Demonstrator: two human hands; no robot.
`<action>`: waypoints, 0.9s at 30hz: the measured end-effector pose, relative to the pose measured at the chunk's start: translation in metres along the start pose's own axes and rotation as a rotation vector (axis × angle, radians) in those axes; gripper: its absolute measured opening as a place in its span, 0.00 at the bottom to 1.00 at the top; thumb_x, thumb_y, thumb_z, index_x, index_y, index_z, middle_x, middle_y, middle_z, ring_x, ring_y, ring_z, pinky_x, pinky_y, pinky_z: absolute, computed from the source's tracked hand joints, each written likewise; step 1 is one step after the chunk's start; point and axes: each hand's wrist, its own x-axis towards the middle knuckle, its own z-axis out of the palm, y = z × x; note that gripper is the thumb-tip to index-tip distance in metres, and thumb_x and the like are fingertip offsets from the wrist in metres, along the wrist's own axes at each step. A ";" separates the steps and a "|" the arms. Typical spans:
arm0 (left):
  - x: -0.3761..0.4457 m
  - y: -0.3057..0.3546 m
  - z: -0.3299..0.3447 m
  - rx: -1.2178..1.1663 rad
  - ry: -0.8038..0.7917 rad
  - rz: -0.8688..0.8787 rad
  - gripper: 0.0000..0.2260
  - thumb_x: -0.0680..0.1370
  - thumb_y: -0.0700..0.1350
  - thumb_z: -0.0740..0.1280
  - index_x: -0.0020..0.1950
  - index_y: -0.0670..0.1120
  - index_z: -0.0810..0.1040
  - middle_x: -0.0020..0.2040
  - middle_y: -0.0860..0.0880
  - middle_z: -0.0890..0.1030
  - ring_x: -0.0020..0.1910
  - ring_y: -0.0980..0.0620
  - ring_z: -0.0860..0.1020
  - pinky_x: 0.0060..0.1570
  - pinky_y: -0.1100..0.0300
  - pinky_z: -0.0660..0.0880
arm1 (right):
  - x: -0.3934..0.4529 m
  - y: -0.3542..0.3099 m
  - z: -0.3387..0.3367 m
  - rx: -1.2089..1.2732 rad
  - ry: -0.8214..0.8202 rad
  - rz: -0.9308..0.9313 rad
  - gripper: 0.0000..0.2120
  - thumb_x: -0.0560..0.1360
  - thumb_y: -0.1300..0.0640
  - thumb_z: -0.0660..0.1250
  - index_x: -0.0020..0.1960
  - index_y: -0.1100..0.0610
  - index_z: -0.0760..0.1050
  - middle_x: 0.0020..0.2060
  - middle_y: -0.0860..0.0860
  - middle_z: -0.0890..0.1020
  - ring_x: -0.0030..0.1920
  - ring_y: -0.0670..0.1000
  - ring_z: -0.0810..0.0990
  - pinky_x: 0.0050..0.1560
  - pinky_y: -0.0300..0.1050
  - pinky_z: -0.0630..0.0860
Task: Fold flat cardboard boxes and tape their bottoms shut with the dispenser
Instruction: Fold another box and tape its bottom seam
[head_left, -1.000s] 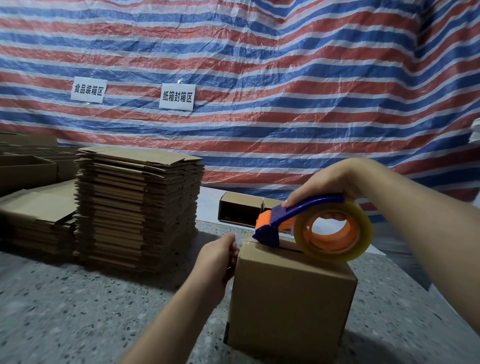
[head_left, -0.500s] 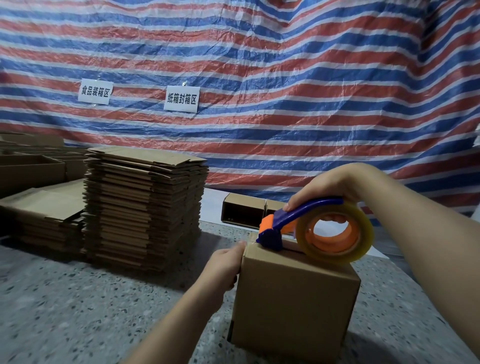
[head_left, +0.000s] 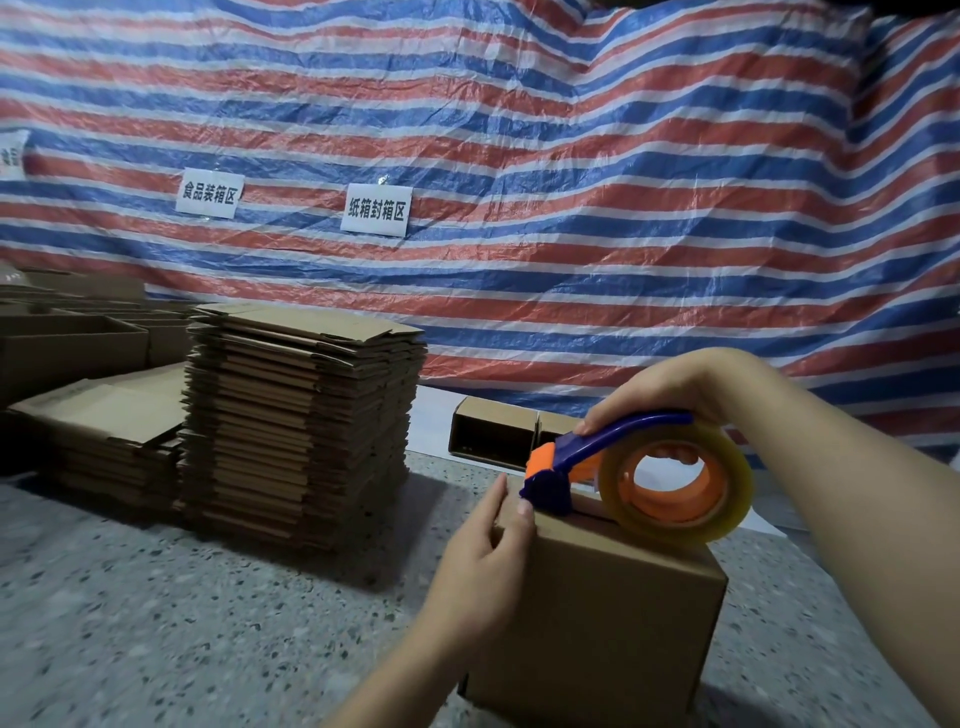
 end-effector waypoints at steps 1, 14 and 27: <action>-0.003 0.000 0.001 -0.003 0.003 -0.002 0.26 0.81 0.60 0.58 0.78 0.57 0.61 0.76 0.58 0.64 0.73 0.60 0.62 0.71 0.60 0.59 | 0.000 0.001 0.000 0.005 0.002 -0.001 0.33 0.60 0.34 0.77 0.56 0.56 0.83 0.42 0.53 0.86 0.35 0.48 0.81 0.36 0.39 0.77; -0.003 0.014 -0.005 0.329 0.010 0.008 0.22 0.83 0.58 0.53 0.78 0.61 0.58 0.70 0.54 0.74 0.51 0.67 0.74 0.48 0.66 0.70 | 0.000 0.003 -0.001 0.029 -0.002 -0.017 0.34 0.58 0.35 0.76 0.56 0.55 0.82 0.40 0.53 0.86 0.33 0.47 0.81 0.34 0.39 0.77; -0.002 0.024 -0.011 0.875 0.012 0.182 0.19 0.83 0.55 0.49 0.72 0.59 0.66 0.46 0.52 0.81 0.44 0.53 0.78 0.43 0.55 0.76 | -0.005 0.002 -0.005 -0.012 -0.011 0.000 0.27 0.66 0.35 0.75 0.53 0.55 0.82 0.38 0.52 0.86 0.32 0.47 0.83 0.33 0.39 0.79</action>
